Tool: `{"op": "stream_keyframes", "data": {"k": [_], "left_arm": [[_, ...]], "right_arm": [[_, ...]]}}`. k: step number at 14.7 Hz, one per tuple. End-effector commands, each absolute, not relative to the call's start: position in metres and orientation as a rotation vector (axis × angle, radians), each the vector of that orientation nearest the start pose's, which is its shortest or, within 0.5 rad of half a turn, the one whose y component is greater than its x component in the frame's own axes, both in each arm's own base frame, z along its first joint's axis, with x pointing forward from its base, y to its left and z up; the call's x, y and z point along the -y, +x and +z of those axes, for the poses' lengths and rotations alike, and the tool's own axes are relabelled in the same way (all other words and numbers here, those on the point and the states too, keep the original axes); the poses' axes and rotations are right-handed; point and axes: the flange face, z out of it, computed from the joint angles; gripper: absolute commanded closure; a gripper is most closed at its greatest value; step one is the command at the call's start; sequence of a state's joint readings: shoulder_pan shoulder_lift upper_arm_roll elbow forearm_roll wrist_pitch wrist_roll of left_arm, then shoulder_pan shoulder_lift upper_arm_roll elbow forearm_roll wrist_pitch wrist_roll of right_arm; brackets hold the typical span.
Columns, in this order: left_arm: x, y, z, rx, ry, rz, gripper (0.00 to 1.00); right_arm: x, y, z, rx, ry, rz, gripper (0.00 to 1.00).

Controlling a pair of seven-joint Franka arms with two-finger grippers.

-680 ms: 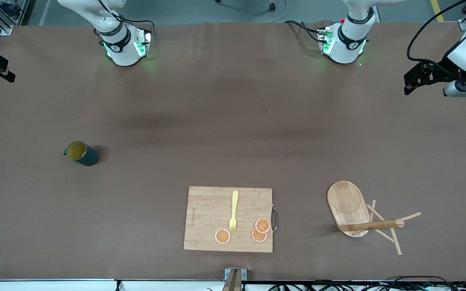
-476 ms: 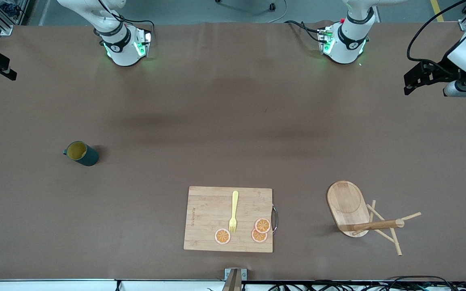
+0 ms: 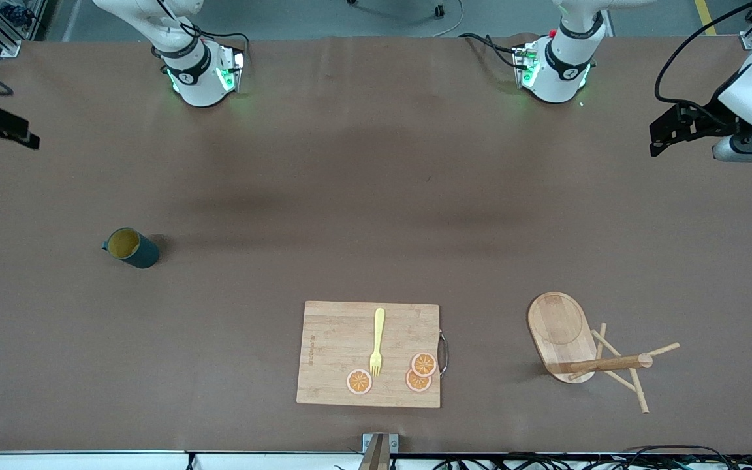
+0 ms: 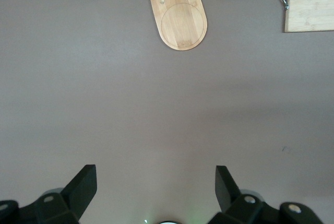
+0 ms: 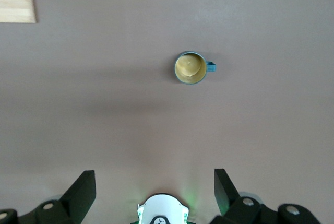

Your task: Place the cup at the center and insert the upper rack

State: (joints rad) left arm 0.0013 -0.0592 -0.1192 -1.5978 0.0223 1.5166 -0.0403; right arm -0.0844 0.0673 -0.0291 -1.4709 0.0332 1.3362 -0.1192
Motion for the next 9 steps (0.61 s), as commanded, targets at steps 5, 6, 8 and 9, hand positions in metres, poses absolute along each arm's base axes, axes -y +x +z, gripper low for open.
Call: {"op": "stream_keyframes", "data": {"k": [5,6,8,9], "left_arm": [[0.063,0.530,0.642,-0.100,-3.125,0.020,0.00],[0.063,0.530,0.640,-0.100,-3.125,0.023,0.00],[0.064,0.531,0.638,-0.100,-3.125,0.027,0.00],[0.064,0.532,0.636,-0.100,-3.125,0.027,0.00]], "right_arm": [[0.108,0.599,0.448,0.637,-2.956,0.260,0.00],[0.114,0.598,0.424,0.702,-2.941,0.247,0.00],[0.121,0.582,0.370,0.767,-2.907,0.255,0.00],[0.121,0.576,0.351,0.834,-2.895,0.231,0.00]]}}
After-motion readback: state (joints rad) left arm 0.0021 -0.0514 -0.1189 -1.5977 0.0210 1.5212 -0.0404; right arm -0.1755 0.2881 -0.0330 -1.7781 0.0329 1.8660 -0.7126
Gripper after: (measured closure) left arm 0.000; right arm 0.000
